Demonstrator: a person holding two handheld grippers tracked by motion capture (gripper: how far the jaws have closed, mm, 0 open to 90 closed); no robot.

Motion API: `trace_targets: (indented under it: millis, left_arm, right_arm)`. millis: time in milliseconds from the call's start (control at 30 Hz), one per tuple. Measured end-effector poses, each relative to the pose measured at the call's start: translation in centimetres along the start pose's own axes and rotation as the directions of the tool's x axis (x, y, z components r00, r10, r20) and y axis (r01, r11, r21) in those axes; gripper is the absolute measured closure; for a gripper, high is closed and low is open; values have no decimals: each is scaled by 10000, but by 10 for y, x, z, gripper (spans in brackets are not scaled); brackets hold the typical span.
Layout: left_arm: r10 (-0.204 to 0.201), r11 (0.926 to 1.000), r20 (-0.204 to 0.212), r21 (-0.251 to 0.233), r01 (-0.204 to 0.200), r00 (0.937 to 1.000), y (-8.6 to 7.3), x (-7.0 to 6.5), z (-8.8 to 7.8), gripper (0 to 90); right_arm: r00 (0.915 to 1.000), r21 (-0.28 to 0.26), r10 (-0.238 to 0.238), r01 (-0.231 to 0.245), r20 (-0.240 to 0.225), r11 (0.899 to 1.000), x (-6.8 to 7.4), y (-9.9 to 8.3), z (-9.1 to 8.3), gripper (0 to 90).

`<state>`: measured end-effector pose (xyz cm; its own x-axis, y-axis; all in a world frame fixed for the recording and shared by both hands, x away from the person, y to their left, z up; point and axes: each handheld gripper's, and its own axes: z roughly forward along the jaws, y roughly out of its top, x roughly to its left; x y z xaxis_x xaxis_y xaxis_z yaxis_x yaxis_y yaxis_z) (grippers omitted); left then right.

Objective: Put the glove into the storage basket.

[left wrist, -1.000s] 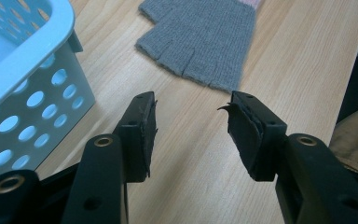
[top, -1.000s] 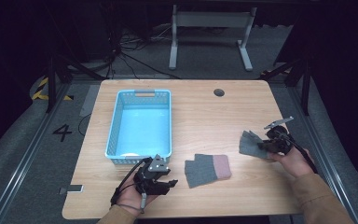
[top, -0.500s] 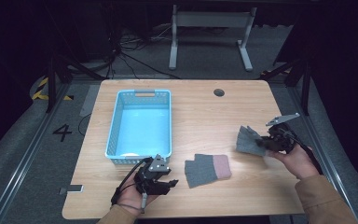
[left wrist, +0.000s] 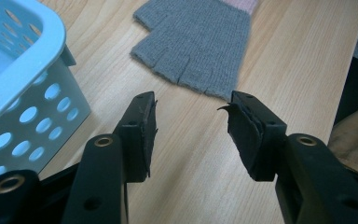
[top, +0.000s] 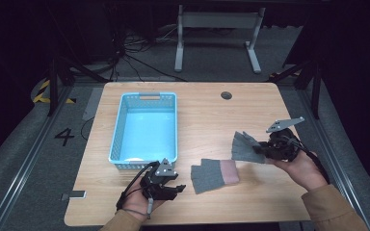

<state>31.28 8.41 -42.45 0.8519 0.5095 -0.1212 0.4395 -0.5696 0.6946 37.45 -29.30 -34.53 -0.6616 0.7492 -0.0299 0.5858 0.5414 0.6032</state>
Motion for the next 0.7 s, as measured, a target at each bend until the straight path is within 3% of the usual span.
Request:
trace_targets:
  millis: [367,700]
  left_arm:
    - [-85,9999,-43,66,85,10000,-2,0,-3,523]
    - [-141,9999,-138,-14,140,9998,-5,0,-5,523]
  right_arm:
    - [9956,-117,-660,654,-663,9978,28,14,4,763]
    - [9847,-146,-1220,1211,-1246,9925,53,24,17,760]
